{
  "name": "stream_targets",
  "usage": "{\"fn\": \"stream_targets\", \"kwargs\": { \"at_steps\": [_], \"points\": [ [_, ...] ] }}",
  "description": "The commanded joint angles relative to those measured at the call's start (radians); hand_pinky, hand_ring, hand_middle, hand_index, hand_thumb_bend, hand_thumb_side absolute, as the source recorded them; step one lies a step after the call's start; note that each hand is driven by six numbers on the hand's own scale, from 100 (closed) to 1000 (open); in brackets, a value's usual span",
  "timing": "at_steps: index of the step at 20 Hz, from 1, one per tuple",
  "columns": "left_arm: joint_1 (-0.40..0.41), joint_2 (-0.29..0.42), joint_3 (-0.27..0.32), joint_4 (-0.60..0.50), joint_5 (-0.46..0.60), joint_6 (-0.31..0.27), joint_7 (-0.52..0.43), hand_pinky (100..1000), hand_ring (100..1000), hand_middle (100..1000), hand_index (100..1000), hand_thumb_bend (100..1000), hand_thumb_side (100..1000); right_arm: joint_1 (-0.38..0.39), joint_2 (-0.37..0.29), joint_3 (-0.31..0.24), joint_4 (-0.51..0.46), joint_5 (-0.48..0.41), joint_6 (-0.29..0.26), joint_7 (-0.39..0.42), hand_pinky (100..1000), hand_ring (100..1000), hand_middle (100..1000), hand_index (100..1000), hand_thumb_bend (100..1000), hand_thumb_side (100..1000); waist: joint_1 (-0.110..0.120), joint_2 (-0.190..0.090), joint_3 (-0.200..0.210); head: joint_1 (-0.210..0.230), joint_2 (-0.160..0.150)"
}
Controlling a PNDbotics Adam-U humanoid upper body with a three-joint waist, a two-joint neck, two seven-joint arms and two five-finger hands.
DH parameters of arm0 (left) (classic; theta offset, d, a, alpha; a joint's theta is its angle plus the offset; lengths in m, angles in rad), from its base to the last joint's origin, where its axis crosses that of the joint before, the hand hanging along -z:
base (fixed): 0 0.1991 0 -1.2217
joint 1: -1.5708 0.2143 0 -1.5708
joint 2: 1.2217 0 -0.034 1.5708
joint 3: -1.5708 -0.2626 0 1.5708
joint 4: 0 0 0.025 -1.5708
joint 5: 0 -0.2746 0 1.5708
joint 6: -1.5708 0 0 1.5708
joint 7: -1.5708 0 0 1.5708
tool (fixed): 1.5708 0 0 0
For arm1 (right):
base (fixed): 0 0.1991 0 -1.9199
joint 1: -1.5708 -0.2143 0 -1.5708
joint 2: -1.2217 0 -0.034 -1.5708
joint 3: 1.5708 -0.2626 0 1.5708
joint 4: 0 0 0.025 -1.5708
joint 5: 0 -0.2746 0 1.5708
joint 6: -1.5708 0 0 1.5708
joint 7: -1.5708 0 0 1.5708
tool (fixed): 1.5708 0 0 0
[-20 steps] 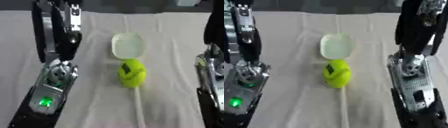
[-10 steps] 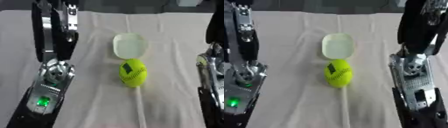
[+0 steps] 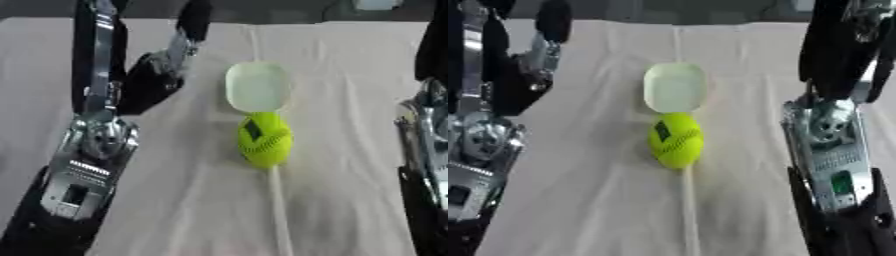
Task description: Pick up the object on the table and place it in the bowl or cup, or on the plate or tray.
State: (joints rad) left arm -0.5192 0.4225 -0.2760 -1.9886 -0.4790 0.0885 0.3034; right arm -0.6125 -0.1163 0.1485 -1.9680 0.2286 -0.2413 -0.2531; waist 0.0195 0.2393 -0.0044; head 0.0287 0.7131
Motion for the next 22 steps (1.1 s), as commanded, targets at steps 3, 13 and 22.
{"fn": "stream_targets", "kwargs": {
  "at_steps": [3, 13, 22],
  "points": [
    [-0.022, 0.186, -0.021, -0.011, 0.011, 0.021, -0.202, 692, 686, 956, 862, 485, 766, -0.002, -0.019, 0.007, -0.001, 0.004, -0.002, 0.012, 548, 836, 827, 871, 100, 939, 0.006, -0.023, -0.006, 0.026, 0.045],
    [-0.064, 0.378, -0.076, -0.011, 0.087, -0.004, -0.421, 721, 720, 971, 916, 592, 804, -0.002, -0.023, 0.018, 0.004, -0.004, -0.005, 0.030, 546, 837, 827, 874, 100, 933, 0.016, -0.013, -0.028, 0.034, 0.057],
    [-0.079, 0.365, -0.099, -0.011, 0.167, -0.003, -0.422, 724, 736, 1000, 943, 619, 783, -0.002, -0.019, 0.020, 0.007, -0.008, -0.005, 0.039, 544, 838, 828, 876, 100, 927, 0.017, -0.005, -0.043, 0.038, 0.057]
  ]
}}
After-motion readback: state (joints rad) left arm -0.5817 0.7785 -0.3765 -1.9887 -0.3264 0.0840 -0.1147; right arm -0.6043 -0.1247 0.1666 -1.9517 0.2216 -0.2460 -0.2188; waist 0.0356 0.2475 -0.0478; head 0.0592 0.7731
